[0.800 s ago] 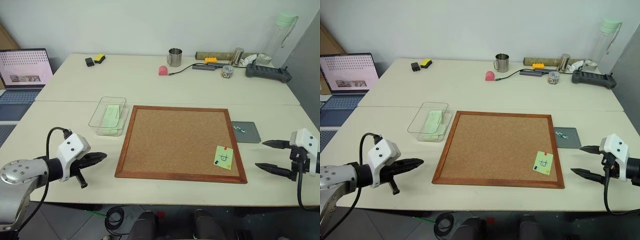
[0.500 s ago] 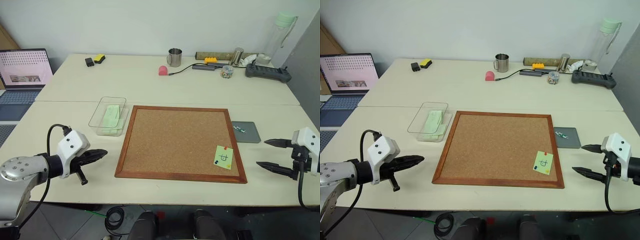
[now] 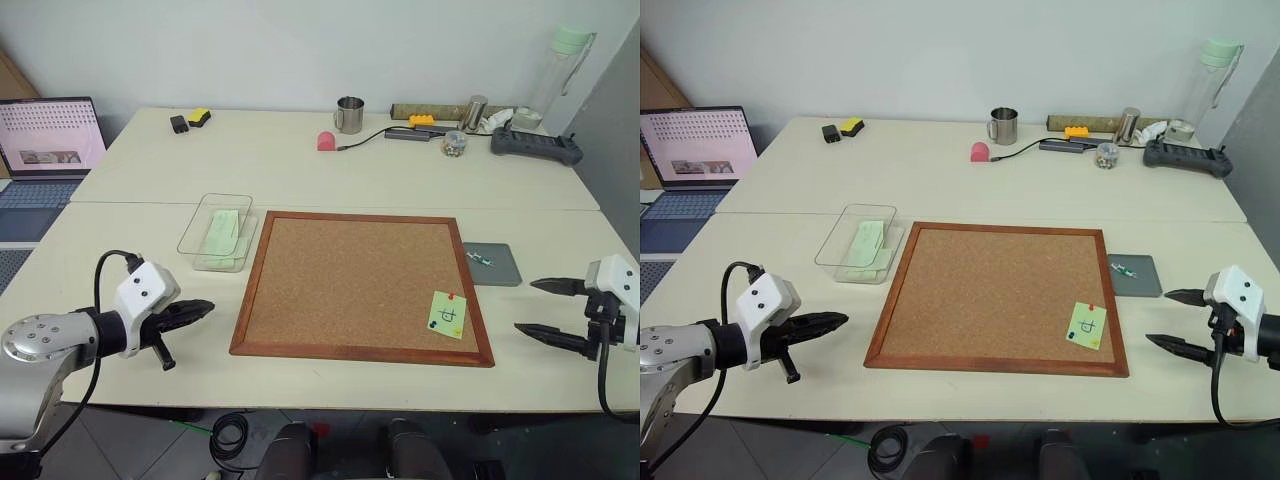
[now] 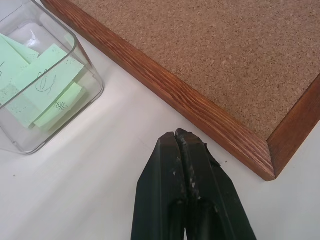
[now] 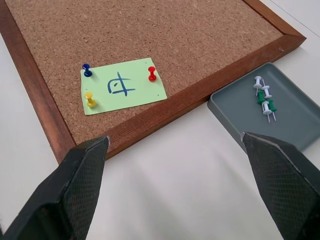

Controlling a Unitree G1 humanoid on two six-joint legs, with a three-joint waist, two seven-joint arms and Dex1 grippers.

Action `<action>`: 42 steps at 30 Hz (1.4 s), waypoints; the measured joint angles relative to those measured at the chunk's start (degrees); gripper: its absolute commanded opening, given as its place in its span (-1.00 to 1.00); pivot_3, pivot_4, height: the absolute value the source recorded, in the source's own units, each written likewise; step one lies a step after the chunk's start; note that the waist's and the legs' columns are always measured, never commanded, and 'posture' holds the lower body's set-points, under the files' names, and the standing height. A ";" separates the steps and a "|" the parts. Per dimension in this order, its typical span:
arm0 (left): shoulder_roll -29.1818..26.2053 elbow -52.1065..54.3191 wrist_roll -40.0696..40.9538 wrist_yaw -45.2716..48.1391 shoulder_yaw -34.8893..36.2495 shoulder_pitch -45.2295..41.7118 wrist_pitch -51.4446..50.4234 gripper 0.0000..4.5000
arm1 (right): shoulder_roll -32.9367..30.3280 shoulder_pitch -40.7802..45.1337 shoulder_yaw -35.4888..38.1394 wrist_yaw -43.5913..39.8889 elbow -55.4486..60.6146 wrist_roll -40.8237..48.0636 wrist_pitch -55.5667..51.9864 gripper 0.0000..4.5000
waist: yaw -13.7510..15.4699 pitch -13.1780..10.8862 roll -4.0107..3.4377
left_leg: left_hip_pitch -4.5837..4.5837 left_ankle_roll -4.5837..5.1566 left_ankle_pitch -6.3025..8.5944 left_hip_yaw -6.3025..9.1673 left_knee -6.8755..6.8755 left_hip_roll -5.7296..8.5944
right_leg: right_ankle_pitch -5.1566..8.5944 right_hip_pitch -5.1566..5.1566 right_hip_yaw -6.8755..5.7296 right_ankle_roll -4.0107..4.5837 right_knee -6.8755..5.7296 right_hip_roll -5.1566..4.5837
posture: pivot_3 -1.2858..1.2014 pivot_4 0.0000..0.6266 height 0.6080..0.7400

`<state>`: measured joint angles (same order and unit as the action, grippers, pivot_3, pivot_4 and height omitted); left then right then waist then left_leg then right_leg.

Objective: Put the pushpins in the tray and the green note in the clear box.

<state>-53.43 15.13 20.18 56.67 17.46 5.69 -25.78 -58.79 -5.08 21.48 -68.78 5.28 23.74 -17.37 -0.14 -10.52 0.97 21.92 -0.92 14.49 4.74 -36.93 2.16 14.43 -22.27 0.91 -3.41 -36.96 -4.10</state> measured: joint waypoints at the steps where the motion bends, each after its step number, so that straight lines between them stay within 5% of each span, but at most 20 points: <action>1: 0.00 0.00 0.01 0.02 0.00 -0.04 0.00 -1.00 | 0.00 0.01 0.00 0.00 -0.09 0.00 0.09 0.97 | 0.00 0.00 0.00 | 0.00 0.00 0.00 0.00 0.00 0.00 | 0.00 0.00 0.00 0.00 0.00 0.00 | 0.03 -0.52 1.00; 18: 0.62 -0.43 0.22 1.27 -0.90 -3.19 1.55 -1.00 | 0.01 0.36 -0.06 0.11 0.86 0.05 0.27 0.97 | -0.01 0.00 0.00 | 0.00 0.00 0.00 0.00 0.00 0.00 | 0.00 0.00 0.00 0.00 -0.01 0.00 | 0.03 -0.52 1.00; 28: 7.46 2.43 2.19 2.66 -15.09 -18.16 -0.31 -1.00 | 0.93 -0.37 0.43 2.64 9.30 2.41 -3.75 0.97 | 0.07 -0.01 0.02 | 0.03 0.00 -0.01 0.02 -0.04 0.06 | -0.03 0.02 -0.01 -0.05 -0.02 0.01 | 0.03 -0.52 1.00; 42: 13.67 -0.30 0.60 2.27 -23.92 -23.41 0.21 -1.00 | 1.26 -0.52 1.01 4.96 14.69 4.60 -7.23 0.97 | 0.06 -0.03 0.07 | 0.04 0.01 -0.01 0.02 -0.07 0.09 | -0.05 0.05 0.02 -0.10 0.00 0.02 | 0.03 -0.52 1.00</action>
<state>-39.75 14.83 20.78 58.94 -6.47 -17.72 -25.57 -57.53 -5.60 22.48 -63.82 19.97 28.34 -24.60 -0.08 -10.56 1.04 21.96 -0.92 14.48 4.76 -37.00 2.25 14.38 -22.22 0.93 -3.51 -36.96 -4.07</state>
